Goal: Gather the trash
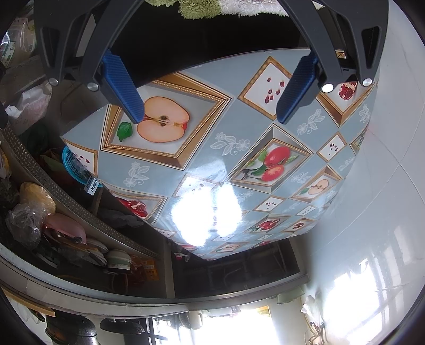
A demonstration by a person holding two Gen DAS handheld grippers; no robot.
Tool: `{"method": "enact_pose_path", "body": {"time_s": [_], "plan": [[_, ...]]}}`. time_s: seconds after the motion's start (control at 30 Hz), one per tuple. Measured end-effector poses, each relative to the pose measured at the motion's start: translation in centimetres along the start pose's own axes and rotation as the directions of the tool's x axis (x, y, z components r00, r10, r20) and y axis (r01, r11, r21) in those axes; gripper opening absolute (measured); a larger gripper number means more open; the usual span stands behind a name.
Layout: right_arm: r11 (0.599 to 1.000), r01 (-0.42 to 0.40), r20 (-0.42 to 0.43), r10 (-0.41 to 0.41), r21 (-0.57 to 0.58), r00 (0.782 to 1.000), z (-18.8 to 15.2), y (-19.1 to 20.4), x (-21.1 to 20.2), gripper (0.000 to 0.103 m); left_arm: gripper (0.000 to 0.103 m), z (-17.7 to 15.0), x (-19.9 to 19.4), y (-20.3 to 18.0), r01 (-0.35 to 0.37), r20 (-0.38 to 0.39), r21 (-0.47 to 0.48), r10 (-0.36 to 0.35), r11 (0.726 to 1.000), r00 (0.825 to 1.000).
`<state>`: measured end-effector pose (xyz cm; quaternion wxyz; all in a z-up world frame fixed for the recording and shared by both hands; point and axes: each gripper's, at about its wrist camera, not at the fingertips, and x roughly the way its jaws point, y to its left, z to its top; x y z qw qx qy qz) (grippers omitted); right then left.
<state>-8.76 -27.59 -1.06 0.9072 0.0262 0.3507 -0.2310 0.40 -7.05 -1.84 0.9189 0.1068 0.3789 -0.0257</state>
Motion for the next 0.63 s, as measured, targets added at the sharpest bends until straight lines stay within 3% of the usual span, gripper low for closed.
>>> {"method": "enact_pose_path", "body": {"time_s": [0.63], "plan": [[1.0, -0.001, 0.0, 0.001, -0.001, 1.0, -0.02, -0.04, 0.04, 0.095, 0.098, -0.29, 0.14, -0.01, 0.01, -0.016, -0.008, -0.01, 1.0, 1.0]]}}
